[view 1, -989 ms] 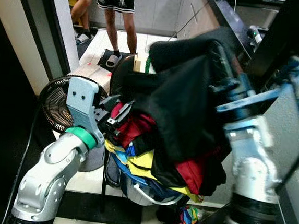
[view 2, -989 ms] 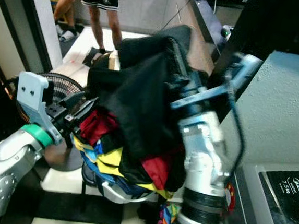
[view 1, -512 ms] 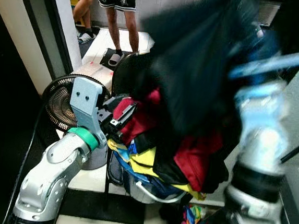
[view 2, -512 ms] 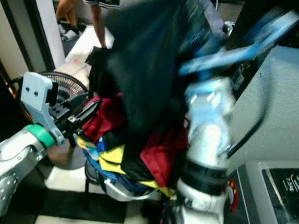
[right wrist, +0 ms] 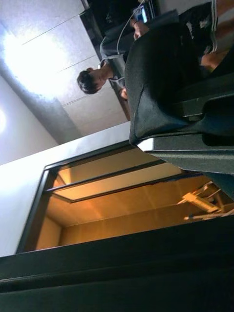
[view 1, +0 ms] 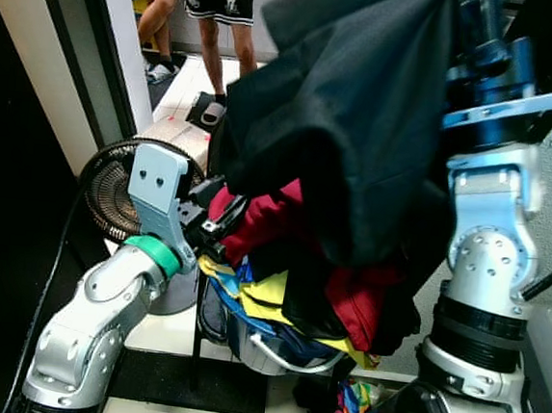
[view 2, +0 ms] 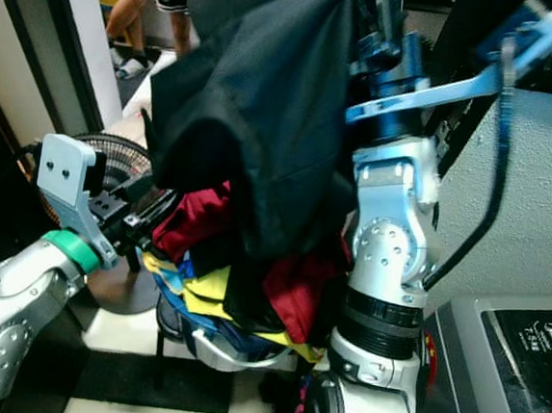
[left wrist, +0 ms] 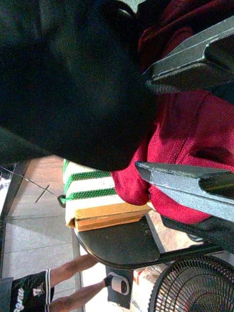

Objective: Clothes washing

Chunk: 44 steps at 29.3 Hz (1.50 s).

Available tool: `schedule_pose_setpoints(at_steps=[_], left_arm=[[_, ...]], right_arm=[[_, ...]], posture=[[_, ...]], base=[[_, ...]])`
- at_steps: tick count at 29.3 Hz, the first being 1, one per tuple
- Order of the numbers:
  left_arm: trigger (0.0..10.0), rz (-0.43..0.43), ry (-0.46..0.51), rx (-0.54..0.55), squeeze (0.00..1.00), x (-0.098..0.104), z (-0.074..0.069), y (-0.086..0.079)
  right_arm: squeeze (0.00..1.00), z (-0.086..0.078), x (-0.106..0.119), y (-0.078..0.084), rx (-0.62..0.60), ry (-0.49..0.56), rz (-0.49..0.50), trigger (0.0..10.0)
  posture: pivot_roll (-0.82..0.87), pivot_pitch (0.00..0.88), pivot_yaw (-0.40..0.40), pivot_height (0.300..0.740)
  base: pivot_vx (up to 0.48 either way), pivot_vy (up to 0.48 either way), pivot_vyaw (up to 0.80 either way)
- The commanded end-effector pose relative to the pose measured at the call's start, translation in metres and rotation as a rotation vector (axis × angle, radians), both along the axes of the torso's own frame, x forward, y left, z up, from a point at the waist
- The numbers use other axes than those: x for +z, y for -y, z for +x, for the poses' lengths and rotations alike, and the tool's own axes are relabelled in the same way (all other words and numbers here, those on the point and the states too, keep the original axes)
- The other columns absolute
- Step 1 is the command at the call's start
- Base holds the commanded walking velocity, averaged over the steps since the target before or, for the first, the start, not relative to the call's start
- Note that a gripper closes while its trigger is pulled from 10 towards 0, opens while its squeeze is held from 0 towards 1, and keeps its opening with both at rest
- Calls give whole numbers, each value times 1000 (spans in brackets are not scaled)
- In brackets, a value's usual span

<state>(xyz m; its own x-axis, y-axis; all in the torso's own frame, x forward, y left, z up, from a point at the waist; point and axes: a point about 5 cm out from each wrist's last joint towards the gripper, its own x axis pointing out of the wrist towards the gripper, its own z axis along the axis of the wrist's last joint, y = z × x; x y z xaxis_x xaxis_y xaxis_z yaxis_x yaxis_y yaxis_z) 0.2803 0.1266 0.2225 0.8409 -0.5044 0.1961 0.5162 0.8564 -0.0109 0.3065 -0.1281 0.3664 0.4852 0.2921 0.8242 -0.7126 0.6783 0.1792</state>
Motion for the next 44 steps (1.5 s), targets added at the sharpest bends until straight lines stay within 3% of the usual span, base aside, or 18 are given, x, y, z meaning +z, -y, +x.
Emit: schedule_pose_setpoints(at_steps=[1,14,23,32,37,39,44], left_arm=[[10000,11,2,9,0,-1,-1,-2],[10000,11,2,5,0,-1,-1,-1],[10000,17,3,7,0,-1,-2,-3],[10000,19,3,8,0,0,-2,-3],[10000,23,11,23,0,0,-1,-5],[10000,21,10,48,0,1,2,-7],[10000,29,15,78,0,1,4,-10]], right_arm=[[0,2,-7,-1,-15,-11,-26,10000],[0,13,-49,3,-33,-135,-29,10000],[0,16,-64,4,-10,-184,-1,10000],[0,21,-66,6,-47,-195,-3,10000],[0,24,-59,12,-120,-186,-4,10000],[0,29,-53,22,-237,-193,-2,10000],[0,31,-50,26,-299,-186,-19,10000]], posture=[[125,15,50,740],[123,14,51,740],[133,16,51,740],[135,18,52,740],[134,19,54,740],[132,20,57,740],[130,19,60,740]], base=[[0,0,0],[0,0,-738],[0,0,-800],[0,0,-800],[0,0,-800],[0,0,-800],[0,0,-800]])
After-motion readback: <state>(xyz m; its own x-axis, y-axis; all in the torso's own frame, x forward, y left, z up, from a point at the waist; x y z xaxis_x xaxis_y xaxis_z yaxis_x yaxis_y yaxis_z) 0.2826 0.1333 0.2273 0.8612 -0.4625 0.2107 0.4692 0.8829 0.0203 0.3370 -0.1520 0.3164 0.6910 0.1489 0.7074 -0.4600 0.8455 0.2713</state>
